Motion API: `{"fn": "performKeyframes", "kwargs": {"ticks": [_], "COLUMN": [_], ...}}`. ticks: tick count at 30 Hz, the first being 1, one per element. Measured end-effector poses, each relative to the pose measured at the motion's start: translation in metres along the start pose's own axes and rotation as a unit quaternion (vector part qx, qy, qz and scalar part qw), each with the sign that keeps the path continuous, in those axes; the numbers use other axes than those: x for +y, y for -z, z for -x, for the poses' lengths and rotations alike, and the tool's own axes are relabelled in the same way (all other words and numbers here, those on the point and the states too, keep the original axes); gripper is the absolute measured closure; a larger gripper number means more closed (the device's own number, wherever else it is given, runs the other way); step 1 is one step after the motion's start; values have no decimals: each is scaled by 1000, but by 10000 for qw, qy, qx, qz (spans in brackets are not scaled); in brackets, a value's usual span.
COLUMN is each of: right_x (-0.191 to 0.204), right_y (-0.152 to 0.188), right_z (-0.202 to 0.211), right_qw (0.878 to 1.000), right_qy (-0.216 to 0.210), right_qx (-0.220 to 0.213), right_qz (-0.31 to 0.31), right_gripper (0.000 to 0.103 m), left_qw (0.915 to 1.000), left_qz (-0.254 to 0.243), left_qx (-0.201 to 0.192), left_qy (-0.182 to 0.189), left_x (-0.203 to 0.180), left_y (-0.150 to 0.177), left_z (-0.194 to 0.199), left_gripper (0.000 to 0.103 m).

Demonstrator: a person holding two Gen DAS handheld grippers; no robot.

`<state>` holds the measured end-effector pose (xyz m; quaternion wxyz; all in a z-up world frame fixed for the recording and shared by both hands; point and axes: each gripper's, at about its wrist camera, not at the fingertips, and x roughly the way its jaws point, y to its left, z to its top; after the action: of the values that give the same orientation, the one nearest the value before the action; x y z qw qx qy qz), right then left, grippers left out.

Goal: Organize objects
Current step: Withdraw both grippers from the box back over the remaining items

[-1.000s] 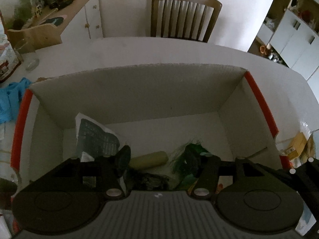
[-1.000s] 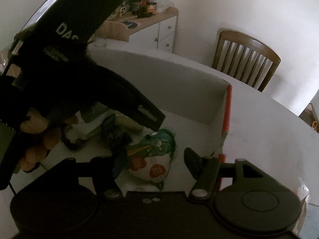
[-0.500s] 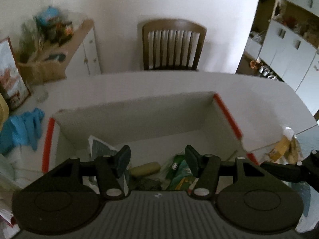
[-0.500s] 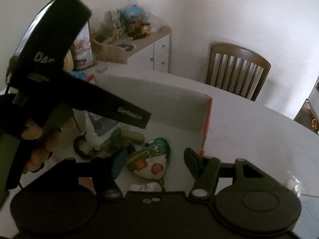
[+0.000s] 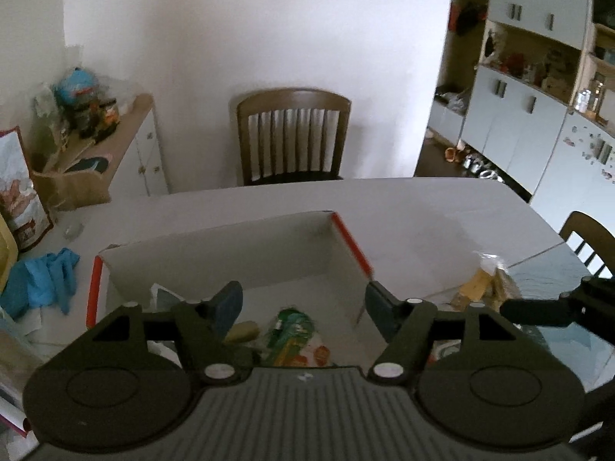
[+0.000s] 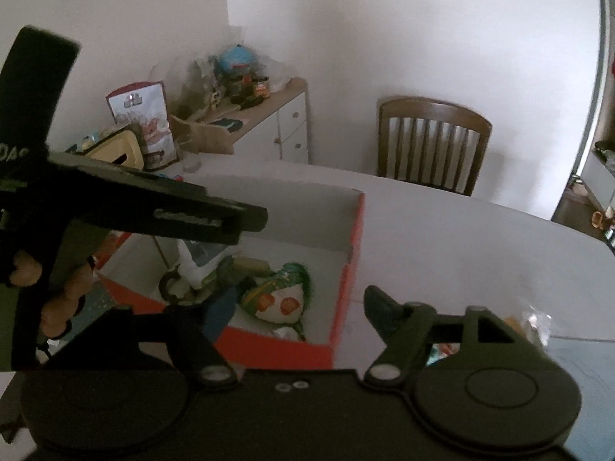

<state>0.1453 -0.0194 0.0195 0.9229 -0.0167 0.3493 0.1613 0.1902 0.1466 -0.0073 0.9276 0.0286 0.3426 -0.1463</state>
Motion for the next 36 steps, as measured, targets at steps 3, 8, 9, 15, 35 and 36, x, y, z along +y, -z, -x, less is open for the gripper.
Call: {"fn": "performKeyframes", "kwargs": {"ticks": [3, 8, 9, 15, 35, 36], "right_x": [-8, -29, -34, -65, -160, -164], "right_y": [8, 21, 24, 38, 73, 75], "right_z": [15, 37, 41, 60, 86, 86], "right_qw": [9998, 9989, 9987, 9977, 9977, 9978], "right_qy": [48, 109, 129, 205, 243, 234], "right_qx": [-94, -216, -227, -280, -153, -135], "right_qz": [-143, -393, -427, -589, -618, -607], "right_gripper": [22, 15, 15, 4, 2, 2], "left_qw": [10000, 9998, 9998, 9998, 9990, 9990], "left_qz": [-40, -76, -53, 11, 366, 371], "left_qx": [-9, -22, -12, -82, -122, -106], "left_qy": [68, 156, 192, 204, 234, 236], "left_x": [-11, -35, -40, -73, -155, -157], "left_y": [4, 8, 9, 13, 28, 29], "left_z": [8, 17, 18, 24, 10, 8], "left_gripper": [32, 29, 29, 25, 17, 17]}}
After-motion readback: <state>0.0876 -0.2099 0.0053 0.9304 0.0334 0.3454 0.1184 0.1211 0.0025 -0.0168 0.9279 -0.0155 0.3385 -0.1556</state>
